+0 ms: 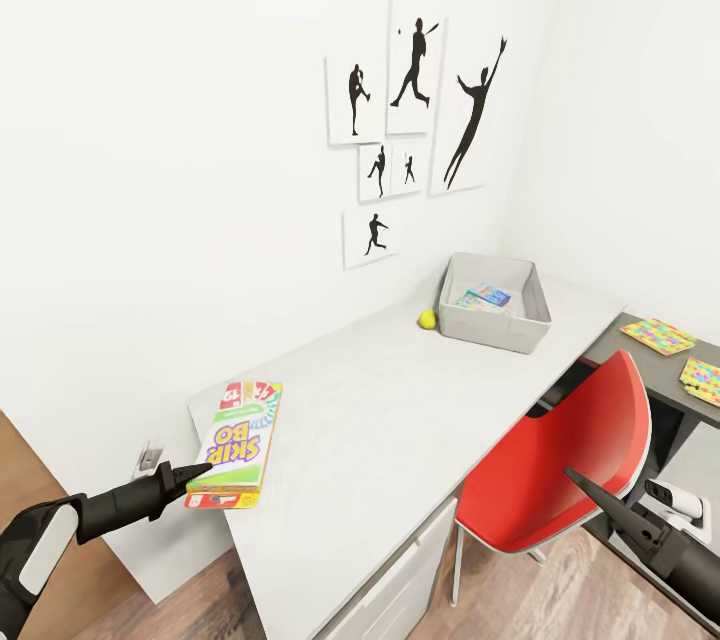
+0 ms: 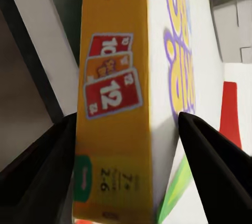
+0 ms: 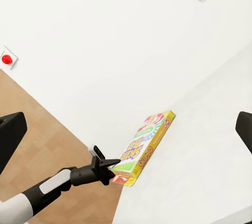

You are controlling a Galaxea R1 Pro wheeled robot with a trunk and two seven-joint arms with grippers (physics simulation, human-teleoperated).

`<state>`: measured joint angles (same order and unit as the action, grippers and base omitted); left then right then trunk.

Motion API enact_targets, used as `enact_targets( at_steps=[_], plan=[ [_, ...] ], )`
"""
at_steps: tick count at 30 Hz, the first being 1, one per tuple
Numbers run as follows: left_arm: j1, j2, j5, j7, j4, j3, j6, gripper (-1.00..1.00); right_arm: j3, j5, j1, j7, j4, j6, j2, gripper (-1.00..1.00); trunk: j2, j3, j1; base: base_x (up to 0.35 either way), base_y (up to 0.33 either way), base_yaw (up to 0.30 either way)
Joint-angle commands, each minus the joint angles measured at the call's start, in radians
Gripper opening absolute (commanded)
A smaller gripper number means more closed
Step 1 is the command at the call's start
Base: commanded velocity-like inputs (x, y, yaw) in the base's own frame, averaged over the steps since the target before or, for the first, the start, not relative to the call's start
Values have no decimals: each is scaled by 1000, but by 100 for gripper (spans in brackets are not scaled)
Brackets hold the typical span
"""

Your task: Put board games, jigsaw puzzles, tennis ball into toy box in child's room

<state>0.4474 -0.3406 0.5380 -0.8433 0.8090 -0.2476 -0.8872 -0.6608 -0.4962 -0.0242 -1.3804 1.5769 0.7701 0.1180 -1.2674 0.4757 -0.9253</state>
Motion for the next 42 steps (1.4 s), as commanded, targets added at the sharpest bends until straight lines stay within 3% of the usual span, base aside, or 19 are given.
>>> enact_targets(
  at_steps=[1, 28, 42],
  plan=[
    [1, 0, -15, -4, -1, -1, 3, -100, 0, -2, -1, -1, 0, 9, 0, 100, 6, -2, 4, 0, 0, 0],
    [1, -7, -12, -26, 10, -7, -20, -100, 6, -2, -1, 6, -5, 4, -1, 100, 195, -87, 107, 0, 0, 0],
    [1, -16, -14, -220, 23, -3, -20, -100, 5, -3, -1, 6, -23, 3, -1, 100, 293, -131, 161, 0, 0, 0]
  ],
)
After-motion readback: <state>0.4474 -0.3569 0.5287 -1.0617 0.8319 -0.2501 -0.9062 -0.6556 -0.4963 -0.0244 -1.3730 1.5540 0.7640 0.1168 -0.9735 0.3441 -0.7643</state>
